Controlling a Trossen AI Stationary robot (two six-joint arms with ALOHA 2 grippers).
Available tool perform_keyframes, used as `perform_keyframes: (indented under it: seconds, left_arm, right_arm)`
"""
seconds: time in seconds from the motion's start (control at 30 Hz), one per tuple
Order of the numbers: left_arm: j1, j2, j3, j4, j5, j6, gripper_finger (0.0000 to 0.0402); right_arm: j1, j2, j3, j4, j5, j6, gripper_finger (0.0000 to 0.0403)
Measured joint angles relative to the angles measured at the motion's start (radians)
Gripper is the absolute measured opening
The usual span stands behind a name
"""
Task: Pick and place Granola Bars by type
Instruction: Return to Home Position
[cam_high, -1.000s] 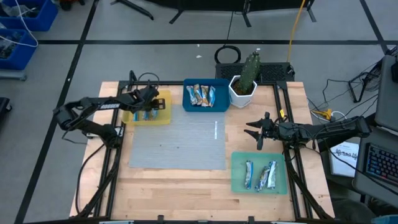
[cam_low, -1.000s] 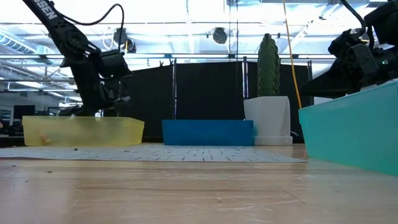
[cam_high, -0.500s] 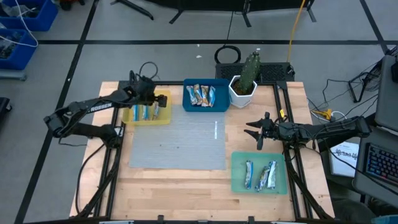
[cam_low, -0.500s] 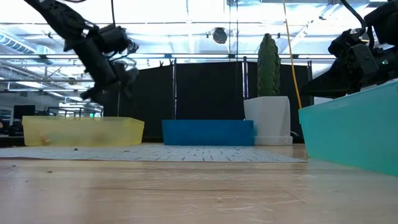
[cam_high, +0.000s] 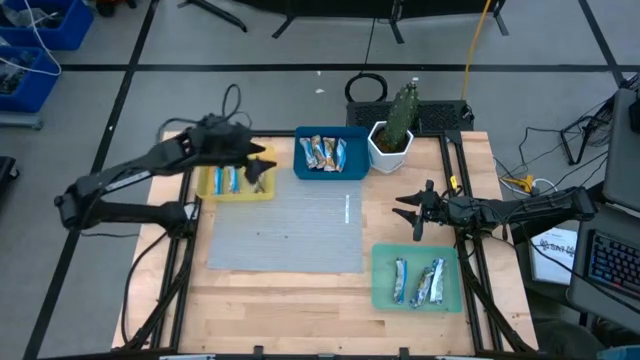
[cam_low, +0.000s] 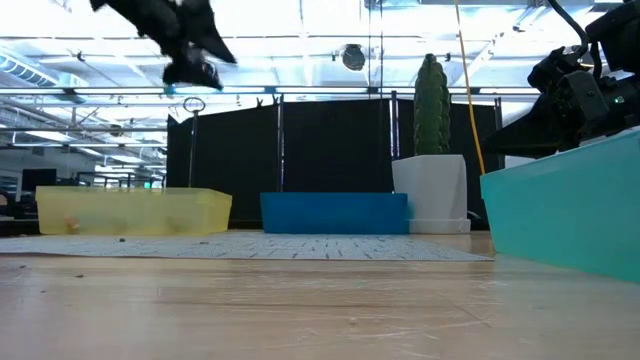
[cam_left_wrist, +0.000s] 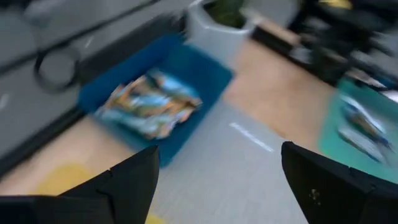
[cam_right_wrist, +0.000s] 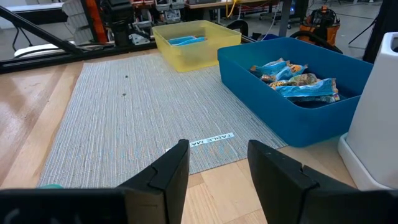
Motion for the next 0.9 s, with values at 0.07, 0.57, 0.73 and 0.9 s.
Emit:
perform_keyframes:
  seconds: [0.07,0.57,0.73,0.9]
  left_arm:
    - [-0.056,-0.055,0.0,-0.01,0.002,0.07,0.033]
    - [-0.406,-0.367,-0.247,0.005,0.039,0.154,0.0332]
    - [-0.507,-0.432,-0.356,0.066,0.063,0.174,0.0326]
    - [-0.559,-0.5,-0.493,0.209,0.071,0.148,0.0331]
  right_arm:
    - [0.0,0.0,0.0,0.0,0.0,0.0,0.0157]
    - [0.0,0.0,0.0,0.0,0.0,0.0,0.0157]
    - [0.0,0.0,0.0,0.0,0.0,0.0,0.0157]
    - [0.0,0.0,0.0,0.0,0.0,0.0,0.0157]
